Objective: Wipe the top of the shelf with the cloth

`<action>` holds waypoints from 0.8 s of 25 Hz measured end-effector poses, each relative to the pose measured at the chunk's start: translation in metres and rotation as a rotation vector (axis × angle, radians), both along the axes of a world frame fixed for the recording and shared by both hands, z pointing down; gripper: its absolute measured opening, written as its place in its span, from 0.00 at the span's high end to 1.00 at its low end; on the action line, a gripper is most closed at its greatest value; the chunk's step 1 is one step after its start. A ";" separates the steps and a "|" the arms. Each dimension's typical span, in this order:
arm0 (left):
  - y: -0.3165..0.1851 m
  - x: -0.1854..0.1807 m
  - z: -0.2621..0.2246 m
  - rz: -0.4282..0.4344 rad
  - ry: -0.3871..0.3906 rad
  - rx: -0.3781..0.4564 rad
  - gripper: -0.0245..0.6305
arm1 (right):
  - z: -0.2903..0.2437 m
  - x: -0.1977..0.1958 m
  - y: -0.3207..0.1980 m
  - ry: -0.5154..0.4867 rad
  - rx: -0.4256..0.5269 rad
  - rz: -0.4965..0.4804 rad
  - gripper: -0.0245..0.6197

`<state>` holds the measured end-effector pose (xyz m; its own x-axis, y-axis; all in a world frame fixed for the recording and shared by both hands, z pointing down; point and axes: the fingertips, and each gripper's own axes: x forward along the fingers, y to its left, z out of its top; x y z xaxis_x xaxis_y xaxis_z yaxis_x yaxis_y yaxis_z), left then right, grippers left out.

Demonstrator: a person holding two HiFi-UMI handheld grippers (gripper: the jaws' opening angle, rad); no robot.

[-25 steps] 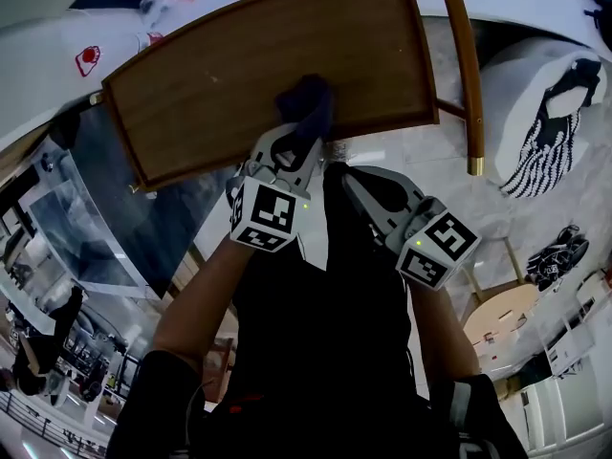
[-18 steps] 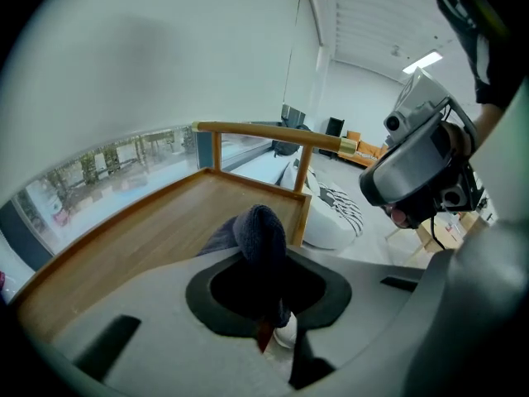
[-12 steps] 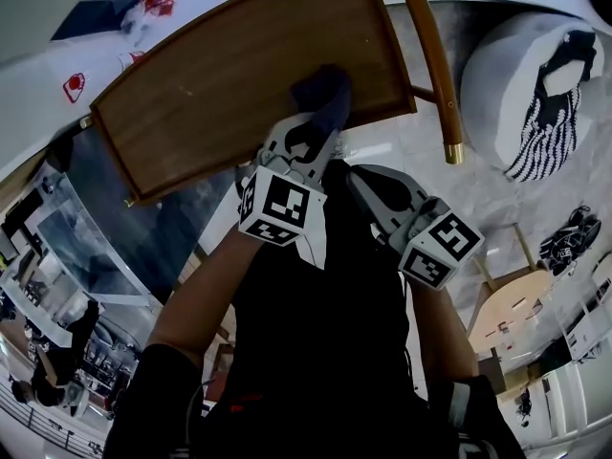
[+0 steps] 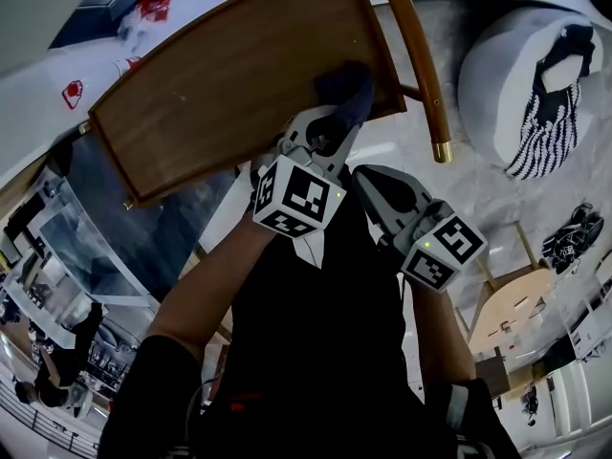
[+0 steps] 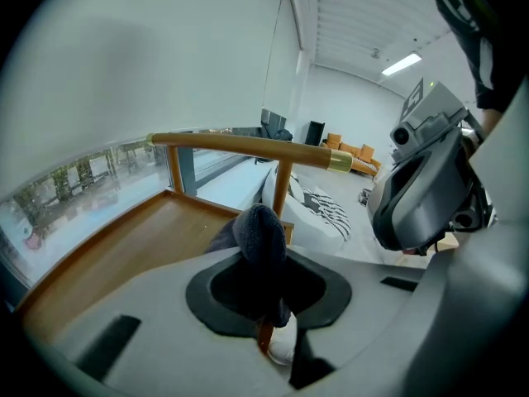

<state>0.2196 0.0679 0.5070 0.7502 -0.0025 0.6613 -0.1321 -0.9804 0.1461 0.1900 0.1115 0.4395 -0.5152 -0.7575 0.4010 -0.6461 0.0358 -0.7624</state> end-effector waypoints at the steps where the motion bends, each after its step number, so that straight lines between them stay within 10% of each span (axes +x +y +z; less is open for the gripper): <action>1: 0.001 0.003 -0.001 0.003 0.003 -0.001 0.86 | 0.000 0.001 0.001 0.000 0.000 0.002 0.96; 20: -0.025 -0.005 -0.051 -0.074 0.106 0.028 0.86 | -0.016 -0.009 -0.018 0.023 0.029 -0.042 0.96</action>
<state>0.2150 0.0432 0.4557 0.8129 -0.0778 0.5771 -0.1895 -0.9724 0.1359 0.1805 0.0935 0.4237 -0.5374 -0.7471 0.3913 -0.6610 0.0850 -0.7455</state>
